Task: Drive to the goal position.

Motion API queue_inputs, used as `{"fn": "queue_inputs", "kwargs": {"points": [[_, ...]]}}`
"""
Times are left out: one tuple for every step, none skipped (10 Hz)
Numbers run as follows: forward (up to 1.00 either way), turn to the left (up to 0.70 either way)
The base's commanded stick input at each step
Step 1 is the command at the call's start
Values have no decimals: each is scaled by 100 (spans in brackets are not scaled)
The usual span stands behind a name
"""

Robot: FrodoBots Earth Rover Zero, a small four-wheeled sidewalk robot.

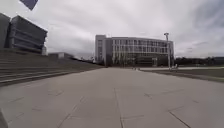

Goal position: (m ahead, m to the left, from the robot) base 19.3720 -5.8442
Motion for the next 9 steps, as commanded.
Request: {"fn": "queue_inputs", "kwargs": {"points": [[70,0],[70,0],[70,0],[70,0],[70,0],[70,0],[70,0],[70,0],[70,0]]}}
